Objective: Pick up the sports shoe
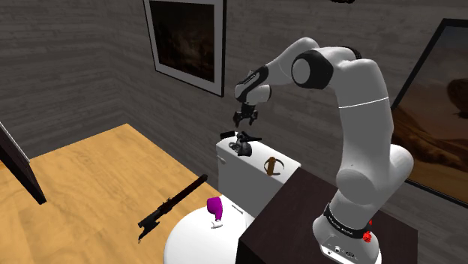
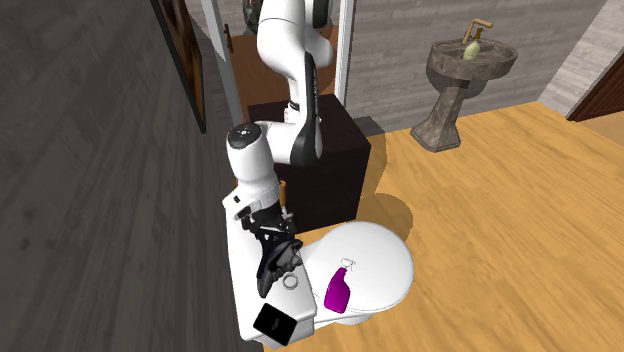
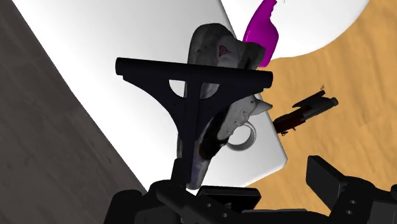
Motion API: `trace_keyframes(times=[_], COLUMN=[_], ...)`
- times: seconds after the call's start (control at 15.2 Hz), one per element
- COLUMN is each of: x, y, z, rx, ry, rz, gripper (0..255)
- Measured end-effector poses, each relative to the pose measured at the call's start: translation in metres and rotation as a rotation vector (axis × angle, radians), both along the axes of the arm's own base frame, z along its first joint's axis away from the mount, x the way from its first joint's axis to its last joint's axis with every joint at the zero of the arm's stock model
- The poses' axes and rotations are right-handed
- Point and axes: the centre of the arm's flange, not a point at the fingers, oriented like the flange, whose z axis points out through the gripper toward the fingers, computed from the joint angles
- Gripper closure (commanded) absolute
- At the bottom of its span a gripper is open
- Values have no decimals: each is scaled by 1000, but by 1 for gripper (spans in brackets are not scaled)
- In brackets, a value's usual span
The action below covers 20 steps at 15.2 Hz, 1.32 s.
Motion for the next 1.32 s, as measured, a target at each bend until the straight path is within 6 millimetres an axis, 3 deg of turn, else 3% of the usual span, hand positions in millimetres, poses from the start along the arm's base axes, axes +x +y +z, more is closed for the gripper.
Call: trace_keyframes(times=[0.53,0.99,1.06,1.32], x=[42,44,44,45], y=[-55,-58,-58,-59], z=[-76,-112,-114,-114], rx=[39,42,42,41], ry=[-11,-12,-12,-14], rz=[-101,-107,-107,-107], gripper=[0,0,255,255])
